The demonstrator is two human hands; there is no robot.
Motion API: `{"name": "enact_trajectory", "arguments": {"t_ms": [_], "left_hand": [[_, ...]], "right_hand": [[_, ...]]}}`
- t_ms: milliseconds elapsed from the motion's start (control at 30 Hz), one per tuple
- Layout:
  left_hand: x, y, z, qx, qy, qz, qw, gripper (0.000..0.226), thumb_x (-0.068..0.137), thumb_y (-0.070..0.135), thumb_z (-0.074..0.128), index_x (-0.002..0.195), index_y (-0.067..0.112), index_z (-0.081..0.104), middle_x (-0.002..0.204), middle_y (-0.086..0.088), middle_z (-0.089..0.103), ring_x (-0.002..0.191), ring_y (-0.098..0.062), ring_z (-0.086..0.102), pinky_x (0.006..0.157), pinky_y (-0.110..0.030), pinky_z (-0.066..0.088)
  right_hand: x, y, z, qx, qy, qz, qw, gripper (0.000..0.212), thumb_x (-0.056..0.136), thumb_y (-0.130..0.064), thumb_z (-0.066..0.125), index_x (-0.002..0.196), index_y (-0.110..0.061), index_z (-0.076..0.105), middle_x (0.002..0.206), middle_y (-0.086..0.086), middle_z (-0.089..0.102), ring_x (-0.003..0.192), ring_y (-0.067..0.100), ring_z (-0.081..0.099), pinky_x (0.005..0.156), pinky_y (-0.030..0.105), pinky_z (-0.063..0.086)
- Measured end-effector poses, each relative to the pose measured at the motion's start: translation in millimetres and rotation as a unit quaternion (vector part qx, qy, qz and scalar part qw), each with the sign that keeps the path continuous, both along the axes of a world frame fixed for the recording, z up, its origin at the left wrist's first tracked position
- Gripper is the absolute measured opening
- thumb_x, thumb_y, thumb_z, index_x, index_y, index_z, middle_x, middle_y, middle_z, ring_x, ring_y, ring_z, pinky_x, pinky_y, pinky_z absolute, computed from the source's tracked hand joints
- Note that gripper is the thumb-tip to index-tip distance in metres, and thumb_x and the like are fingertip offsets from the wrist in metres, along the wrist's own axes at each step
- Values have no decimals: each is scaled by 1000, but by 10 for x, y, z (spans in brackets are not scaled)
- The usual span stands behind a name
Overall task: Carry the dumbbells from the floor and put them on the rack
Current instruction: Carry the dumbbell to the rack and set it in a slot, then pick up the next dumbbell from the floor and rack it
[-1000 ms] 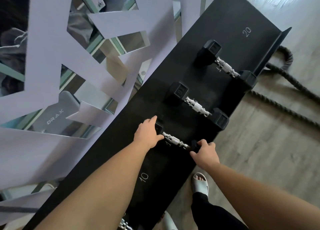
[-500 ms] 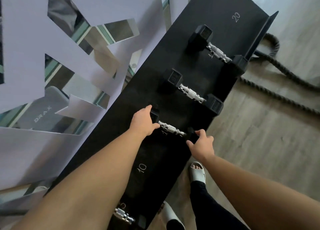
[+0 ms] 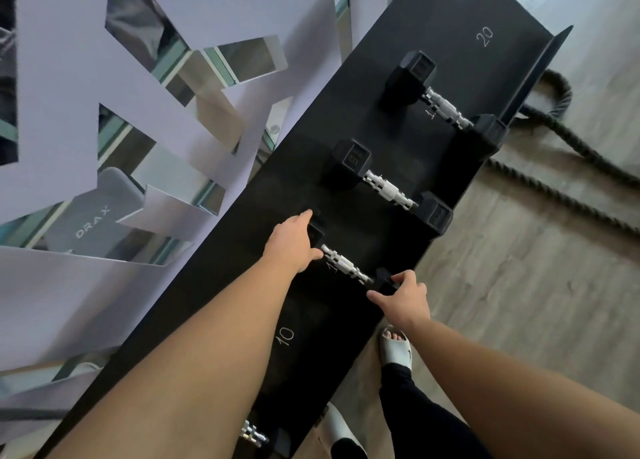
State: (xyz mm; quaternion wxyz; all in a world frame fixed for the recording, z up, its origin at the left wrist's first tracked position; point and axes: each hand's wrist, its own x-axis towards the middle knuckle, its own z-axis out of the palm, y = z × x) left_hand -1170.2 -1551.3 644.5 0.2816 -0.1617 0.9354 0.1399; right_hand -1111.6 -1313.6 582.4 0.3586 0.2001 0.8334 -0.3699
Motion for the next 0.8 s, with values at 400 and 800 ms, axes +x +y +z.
{"name": "enact_trajectory", "arguments": {"t_ms": [400, 800], "left_hand": [[156, -145, 738, 8, -17, -84, 996, 68, 85, 61, 69, 144, 32, 52, 138, 3, 63, 122, -22, 61, 98, -42, 52], [791, 877, 1605, 163, 73, -198, 964, 40, 79, 65, 73, 106, 35, 68, 98, 13, 70, 88, -8, 68, 82, -33, 58]], "right_hand": [[-481, 482, 724, 16, 97, 67, 993, 54, 94, -48, 68, 138, -18, 59, 131, 9, 65, 119, 28, 64, 96, 32, 47], [1054, 1446, 1862, 53, 186, -82, 978, 47, 96, -49, 65, 128, -15, 66, 126, 8, 72, 113, 26, 67, 95, 35, 53]]}}
